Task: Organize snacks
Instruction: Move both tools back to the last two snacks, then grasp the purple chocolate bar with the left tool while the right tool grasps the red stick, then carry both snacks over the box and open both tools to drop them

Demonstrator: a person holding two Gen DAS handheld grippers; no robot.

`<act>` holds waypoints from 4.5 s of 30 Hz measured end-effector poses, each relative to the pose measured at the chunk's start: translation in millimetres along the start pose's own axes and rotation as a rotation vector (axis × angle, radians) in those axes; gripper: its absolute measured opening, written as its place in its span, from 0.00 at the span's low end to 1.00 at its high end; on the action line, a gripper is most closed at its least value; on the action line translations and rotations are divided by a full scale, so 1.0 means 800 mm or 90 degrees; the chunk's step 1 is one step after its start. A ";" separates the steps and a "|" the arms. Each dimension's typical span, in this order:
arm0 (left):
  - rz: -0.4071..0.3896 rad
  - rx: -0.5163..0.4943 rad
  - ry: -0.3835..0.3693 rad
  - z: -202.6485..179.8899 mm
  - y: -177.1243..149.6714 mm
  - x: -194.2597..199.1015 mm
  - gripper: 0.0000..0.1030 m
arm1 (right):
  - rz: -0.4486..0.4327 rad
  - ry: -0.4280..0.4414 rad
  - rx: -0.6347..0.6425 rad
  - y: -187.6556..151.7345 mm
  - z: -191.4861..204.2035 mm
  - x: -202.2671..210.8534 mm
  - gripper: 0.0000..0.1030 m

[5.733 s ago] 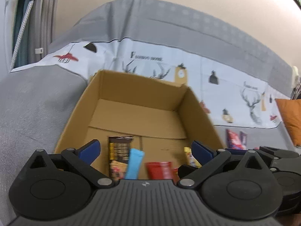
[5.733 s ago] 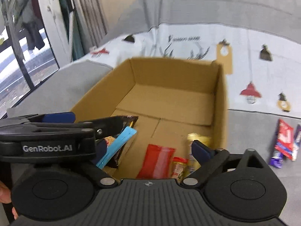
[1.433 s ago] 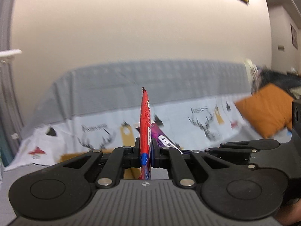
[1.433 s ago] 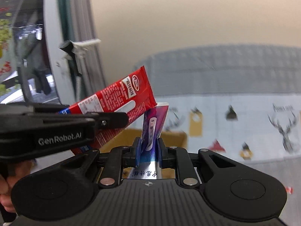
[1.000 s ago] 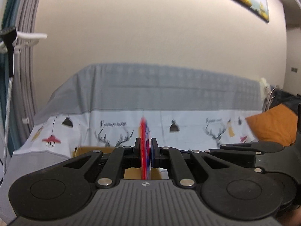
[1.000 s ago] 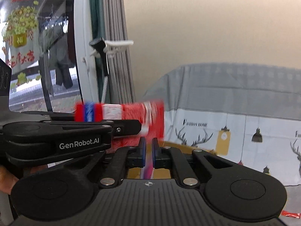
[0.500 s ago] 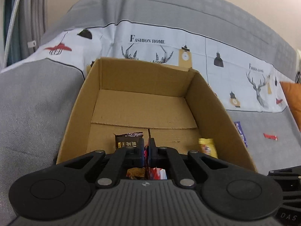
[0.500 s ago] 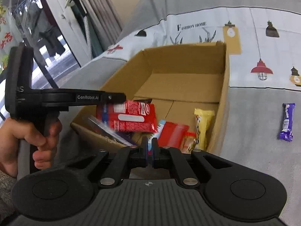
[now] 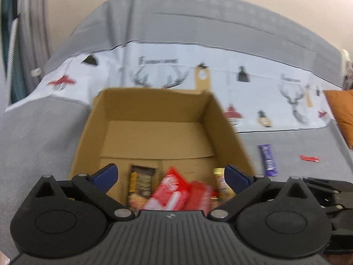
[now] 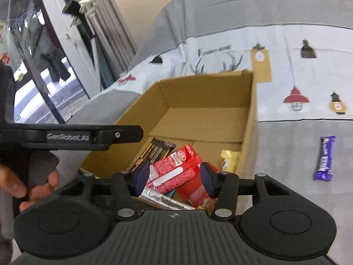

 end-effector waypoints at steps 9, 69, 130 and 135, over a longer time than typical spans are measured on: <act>-0.027 -0.096 -0.043 -0.138 0.019 0.019 1.00 | -0.110 -0.086 -0.010 0.009 -0.078 0.111 0.77; 0.145 -0.179 -0.169 -0.328 -0.017 -0.180 0.16 | 0.050 -0.294 -0.047 -0.042 -0.378 0.076 0.07; -0.049 0.027 0.035 0.049 0.057 0.049 0.98 | 0.028 -0.135 0.067 0.074 0.050 -0.047 0.46; -0.077 -0.003 0.049 0.012 0.075 0.145 1.00 | -0.012 -0.140 0.051 0.099 0.092 0.037 0.52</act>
Point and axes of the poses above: each gripper's, at about its wrist camera, not at the fingertips, and x roughly against the way its jaws point, z to its left, y to its top, the point moved 9 cm from there along -x, roughly the way its jaws point, and after that the axes turned 1 degree about y, right-handed, at the moved point
